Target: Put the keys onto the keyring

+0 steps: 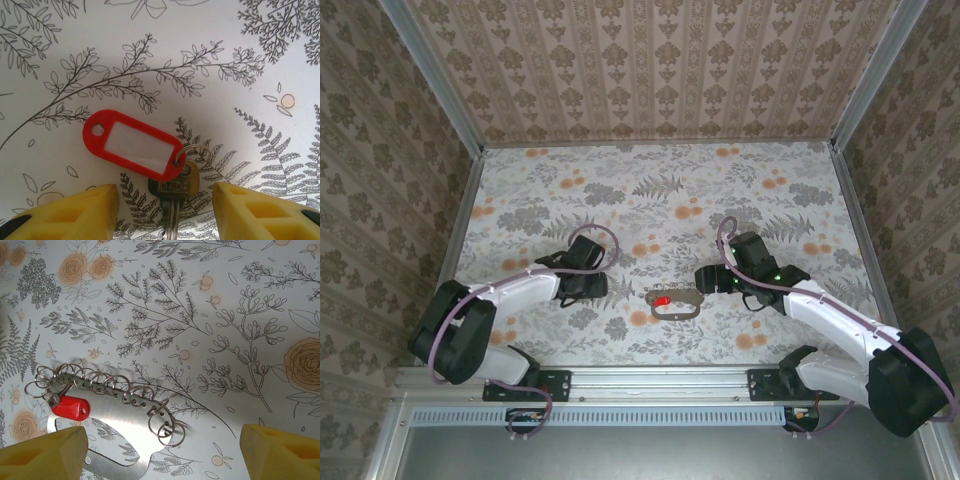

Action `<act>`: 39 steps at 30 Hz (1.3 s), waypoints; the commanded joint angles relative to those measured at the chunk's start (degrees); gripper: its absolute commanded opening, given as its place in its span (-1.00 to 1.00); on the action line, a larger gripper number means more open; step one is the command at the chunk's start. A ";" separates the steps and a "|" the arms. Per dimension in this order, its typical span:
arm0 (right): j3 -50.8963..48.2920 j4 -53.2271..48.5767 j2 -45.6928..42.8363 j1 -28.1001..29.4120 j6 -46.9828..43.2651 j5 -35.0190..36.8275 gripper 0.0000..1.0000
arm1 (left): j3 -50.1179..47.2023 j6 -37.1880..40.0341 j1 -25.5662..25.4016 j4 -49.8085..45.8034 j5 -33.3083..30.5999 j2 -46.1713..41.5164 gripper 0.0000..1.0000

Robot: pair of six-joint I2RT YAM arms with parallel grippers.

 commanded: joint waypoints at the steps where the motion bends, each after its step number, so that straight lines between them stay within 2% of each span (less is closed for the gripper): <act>1: 1.80 -1.83 -1.47 -0.42 -0.53 0.33 0.62 | -0.41 -1.95 -0.42 3.90 2.33 2.16 0.06; 7: 1.56 -2.81 -2.95 -1.44 -0.79 0.64 0.63 | 1.28 -3.43 -1.27 8.48 5.62 4.71 0.03; 13: 0.68 -2.83 -4.04 -2.10 -0.45 0.56 0.63 | 5.68 -6.09 -4.35 12.90 9.08 8.85 0.00; 30: -0.93 -3.76 -7.10 -4.11 -0.89 -0.03 0.63 | 21.68 -5.96 -8.59 16.71 13.41 22.73 -0.04; 35: -1.17 -3.86 -7.39 -4.24 -0.89 -0.06 0.63 | 23.25 -3.60 -8.66 13.48 11.67 21.85 -0.04; 39: -1.43 -3.70 -7.42 -4.25 -0.93 -0.39 0.63 | 25.16 4.12 -8.70 3.44 6.57 18.25 -0.01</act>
